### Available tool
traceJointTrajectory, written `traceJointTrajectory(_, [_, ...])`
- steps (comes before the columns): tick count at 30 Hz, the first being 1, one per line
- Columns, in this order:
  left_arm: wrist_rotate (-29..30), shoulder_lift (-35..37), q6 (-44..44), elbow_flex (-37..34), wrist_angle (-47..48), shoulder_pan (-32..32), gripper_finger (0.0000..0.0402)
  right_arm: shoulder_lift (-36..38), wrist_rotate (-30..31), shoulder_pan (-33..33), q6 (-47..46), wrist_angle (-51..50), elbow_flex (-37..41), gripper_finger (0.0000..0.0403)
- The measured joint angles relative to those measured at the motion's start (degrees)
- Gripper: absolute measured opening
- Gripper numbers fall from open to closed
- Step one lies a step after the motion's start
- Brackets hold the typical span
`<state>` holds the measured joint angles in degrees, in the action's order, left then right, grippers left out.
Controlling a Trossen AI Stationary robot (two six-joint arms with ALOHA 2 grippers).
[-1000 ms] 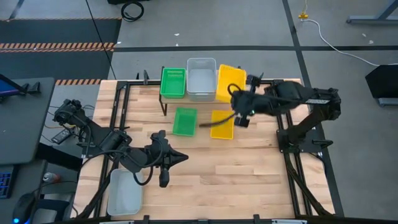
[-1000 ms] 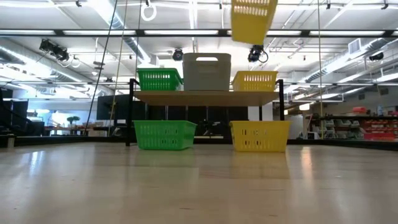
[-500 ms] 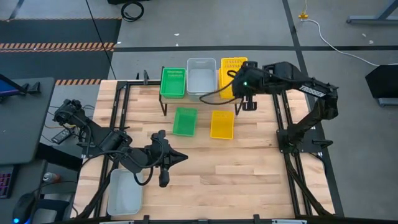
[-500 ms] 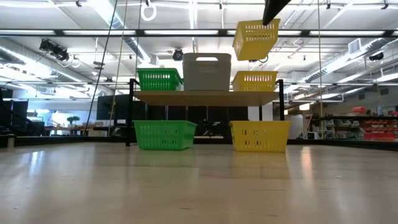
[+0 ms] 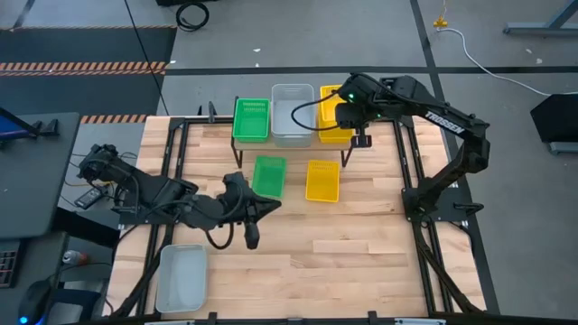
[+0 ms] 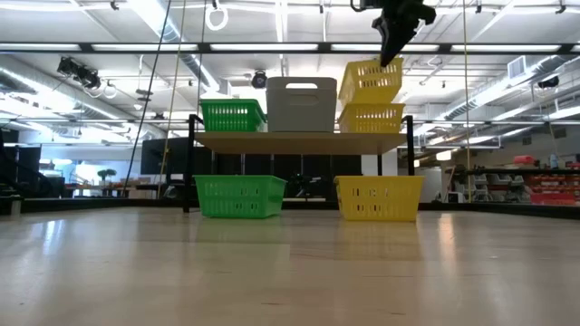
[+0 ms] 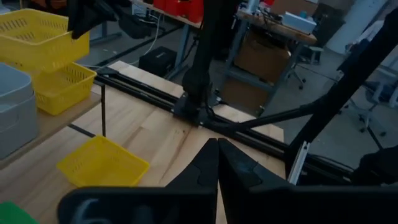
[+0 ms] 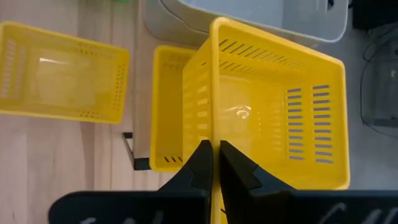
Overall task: Stack baskets on shelf by color
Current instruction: Stack the bottom yellow bin on top of the yellow bin on the shelf
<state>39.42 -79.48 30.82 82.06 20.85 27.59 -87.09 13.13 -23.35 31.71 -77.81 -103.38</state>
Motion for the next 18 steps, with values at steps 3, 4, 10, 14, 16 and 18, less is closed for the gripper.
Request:
traceJointTrajectory(3, [0.0,0.0,0.0,0.0,-0.3,-0.5,0.0008,0.0,-1.6,-0.7,0.2,1.1,0.5,0.0017])
traceJointTrajectory(4, [0.0,0.0,0.0,0.0,-0.3,-0.6,0.0009,0.0,-2.2,-0.8,0.3,1.7,0.6,0.0017])
traceJointTrajectory(10, [0.0,0.0,-0.4,0.0,-0.3,-0.8,0.0016,-0.1,-4.1,-0.9,0.4,2.7,0.7,0.0018])
traceJointTrajectory(14, [0.0,0.0,-0.4,0.0,-0.3,-0.8,0.0011,-0.2,-4.8,-1.5,0.4,2.7,0.8,0.0018])
traceJointTrajectory(16, [0.0,0.0,-0.4,0.0,-0.3,-0.8,0.0008,-0.2,-5.7,-1.8,0.0,2.5,0.8,0.0018])
traceJointTrajectory(18, [0.0,0.0,-0.4,0.0,-0.3,-0.8,0.0007,-0.2,-6.4,-2.1,-0.9,2.6,0.8,0.0021])
